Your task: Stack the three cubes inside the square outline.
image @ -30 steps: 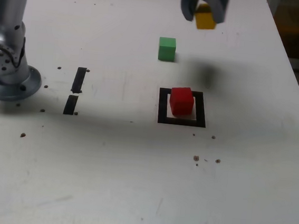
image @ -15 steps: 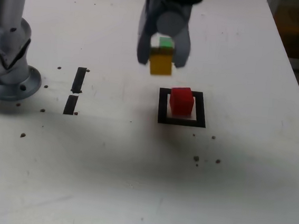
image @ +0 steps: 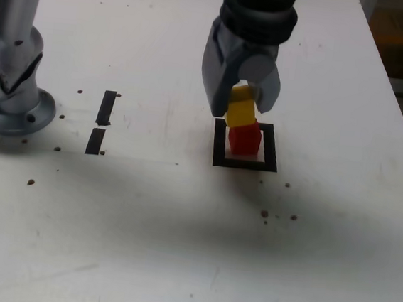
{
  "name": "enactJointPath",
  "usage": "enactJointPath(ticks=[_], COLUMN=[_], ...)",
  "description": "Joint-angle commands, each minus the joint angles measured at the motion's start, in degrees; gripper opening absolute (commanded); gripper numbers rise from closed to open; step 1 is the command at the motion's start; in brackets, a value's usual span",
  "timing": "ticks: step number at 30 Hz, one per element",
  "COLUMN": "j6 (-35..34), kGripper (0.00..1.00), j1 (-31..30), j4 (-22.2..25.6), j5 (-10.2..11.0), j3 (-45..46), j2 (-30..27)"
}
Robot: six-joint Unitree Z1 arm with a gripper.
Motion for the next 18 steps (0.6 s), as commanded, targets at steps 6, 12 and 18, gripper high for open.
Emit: enactJointPath(ticks=[6,12,18], j6=[-0.2,-0.2,-0.2], kGripper=[0.00,0.00,0.00], j1=[0.5,0.6,0.7], j4=[-0.3,-0.9,-1.8], j5=[0.2,1.4,2.3], j3=[-0.8,-1.4,-1.2], j2=[2.4,3.0,3.3])
